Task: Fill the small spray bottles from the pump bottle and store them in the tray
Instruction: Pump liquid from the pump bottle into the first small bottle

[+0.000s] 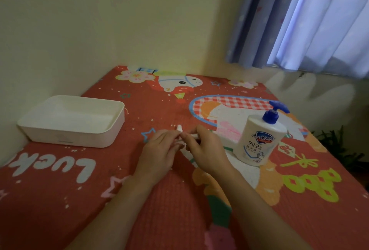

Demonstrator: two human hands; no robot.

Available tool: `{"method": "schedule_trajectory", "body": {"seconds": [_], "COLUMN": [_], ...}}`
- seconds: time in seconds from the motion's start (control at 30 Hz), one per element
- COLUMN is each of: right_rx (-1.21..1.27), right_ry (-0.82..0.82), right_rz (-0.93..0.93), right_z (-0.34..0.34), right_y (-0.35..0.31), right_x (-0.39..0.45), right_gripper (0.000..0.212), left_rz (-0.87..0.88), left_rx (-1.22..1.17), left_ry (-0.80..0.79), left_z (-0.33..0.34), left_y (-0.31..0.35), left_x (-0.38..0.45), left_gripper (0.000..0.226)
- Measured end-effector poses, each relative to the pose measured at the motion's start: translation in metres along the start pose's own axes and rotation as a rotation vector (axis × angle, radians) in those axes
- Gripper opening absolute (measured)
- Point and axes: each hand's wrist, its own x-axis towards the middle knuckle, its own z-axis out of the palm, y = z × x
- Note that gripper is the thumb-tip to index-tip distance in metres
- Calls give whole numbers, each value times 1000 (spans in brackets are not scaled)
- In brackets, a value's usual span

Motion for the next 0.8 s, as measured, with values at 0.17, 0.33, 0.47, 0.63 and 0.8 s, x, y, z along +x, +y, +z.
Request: {"method": "schedule_trajectory", "body": {"seconds": [0.17, 0.33, 0.47, 0.63, 0.8], "right_rx": [-26, 216, 69, 13, 235], "right_ry": [-74, -110, -43, -74, -189], "right_rz": [-134, 1, 176, 73, 54], "right_z": [-9, -11, -6, -5, -7], "right_y": [11, 5, 0, 7, 7], "right_x": [3, 7, 14, 13, 13], "right_gripper": [17, 54, 61, 23, 39], "left_rz": [5, 44, 66, 51, 70], "left_rx": [12, 95, 144, 157, 161], "left_ry": [-14, -18, -6, -11, 18], "left_z": [1, -1, -1, -3, -3], "left_y": [-2, -3, -6, -5, -6], "left_x": [1, 2, 1, -1, -2], "left_gripper": [29, 35, 27, 26, 26]}}
